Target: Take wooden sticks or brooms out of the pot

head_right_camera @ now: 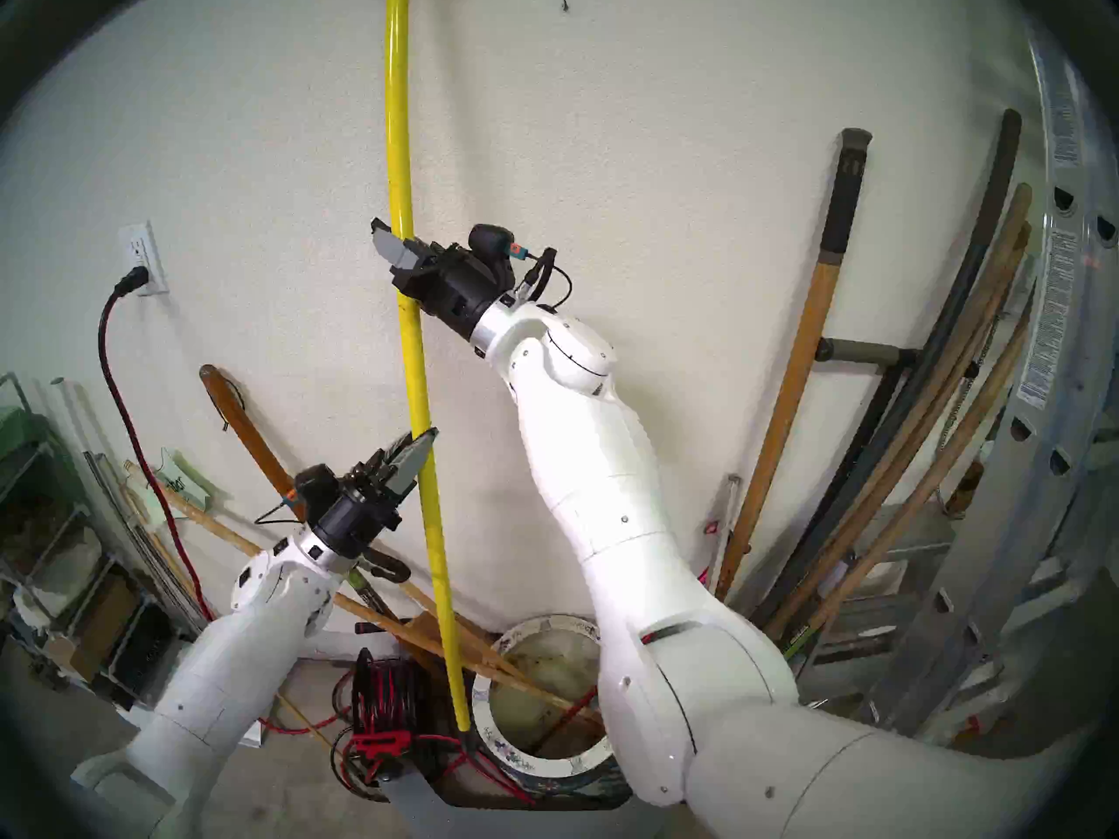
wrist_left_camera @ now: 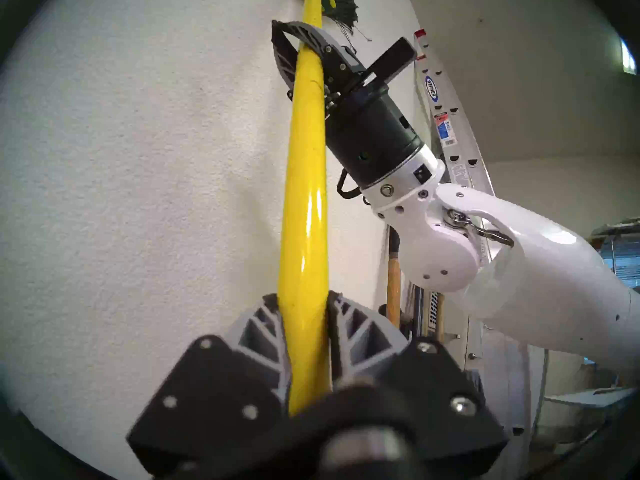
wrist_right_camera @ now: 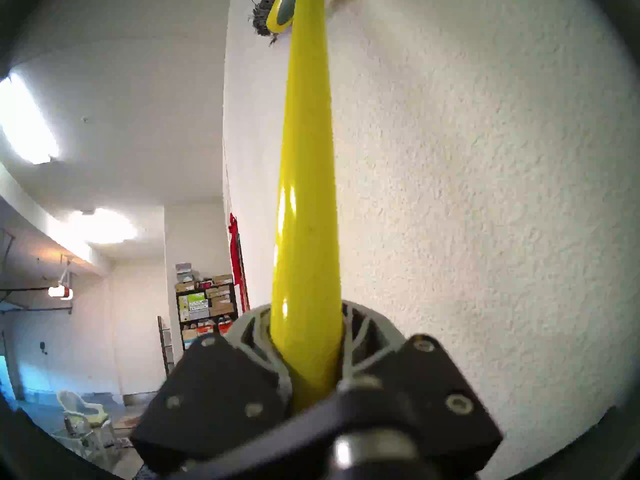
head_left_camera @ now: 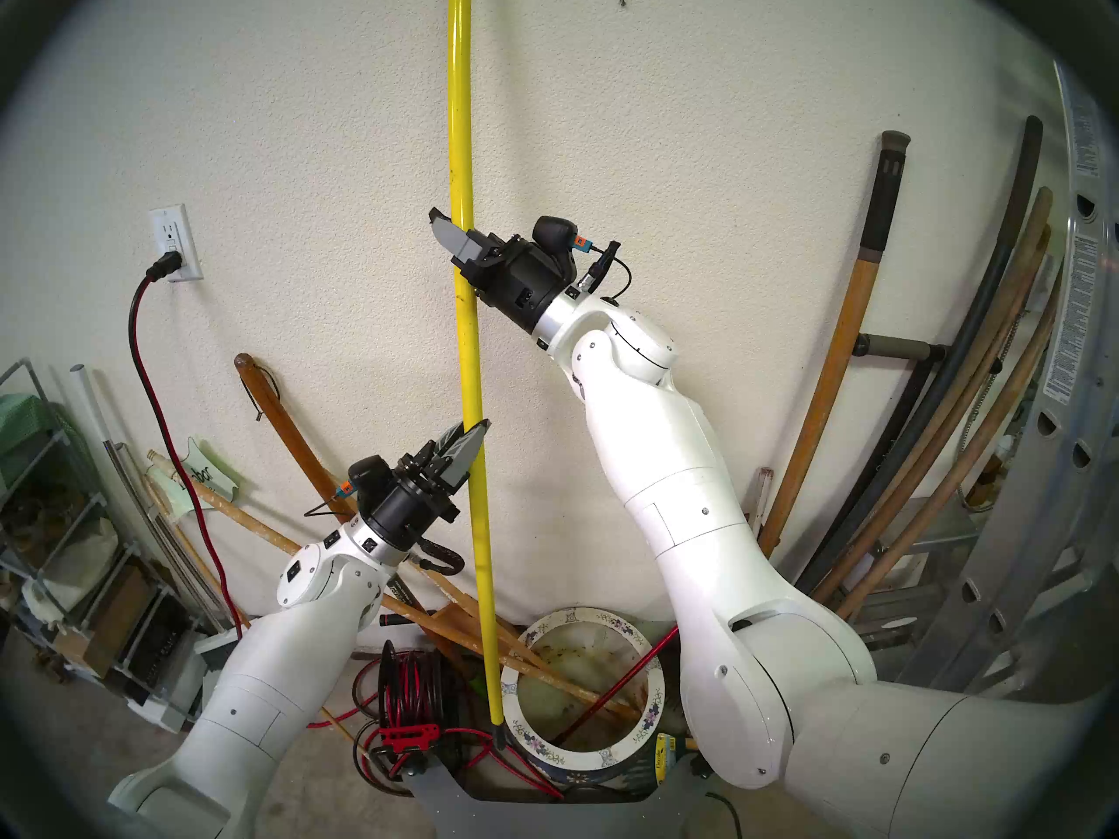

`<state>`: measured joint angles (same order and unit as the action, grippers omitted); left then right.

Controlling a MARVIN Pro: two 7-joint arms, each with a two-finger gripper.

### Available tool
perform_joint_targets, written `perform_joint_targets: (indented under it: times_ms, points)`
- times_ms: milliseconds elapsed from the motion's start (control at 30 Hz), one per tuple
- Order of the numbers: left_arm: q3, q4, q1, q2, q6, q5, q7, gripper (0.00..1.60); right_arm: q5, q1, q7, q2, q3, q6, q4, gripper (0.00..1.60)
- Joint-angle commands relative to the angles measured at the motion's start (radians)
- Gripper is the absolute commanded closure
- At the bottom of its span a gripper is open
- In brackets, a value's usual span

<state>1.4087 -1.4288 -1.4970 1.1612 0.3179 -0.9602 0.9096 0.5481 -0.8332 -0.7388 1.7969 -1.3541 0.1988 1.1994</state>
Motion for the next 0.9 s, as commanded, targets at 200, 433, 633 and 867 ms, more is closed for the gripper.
perform_joint_targets:
  times_ms: [200, 433, 633, 867]
  points:
    - [0.031, -0.138, -0.13, -0.073, -0.052, -0.005, -0.012, 1.6, -0.02, 0.144, 0.061, 0.006, -0.079, -0.035, -0.109, 1.6]
    - [0.032, -0.099, -0.168, -0.076, -0.042, 0.009, -0.053, 1.6, -0.027, 0.126, 0.019, 0.014, -0.083, -0.073, -0.144, 1.6]
    - [0.017, -0.049, -0.173, -0.061, -0.021, 0.015, -0.075, 1.6, -0.038, 0.106, -0.019, 0.012, -0.081, -0.102, -0.163, 1.6]
    - [-0.012, -0.006, -0.165, -0.04, -0.003, 0.011, -0.085, 1.6, -0.057, 0.092, -0.036, 0.009, -0.083, -0.127, -0.201, 1.6]
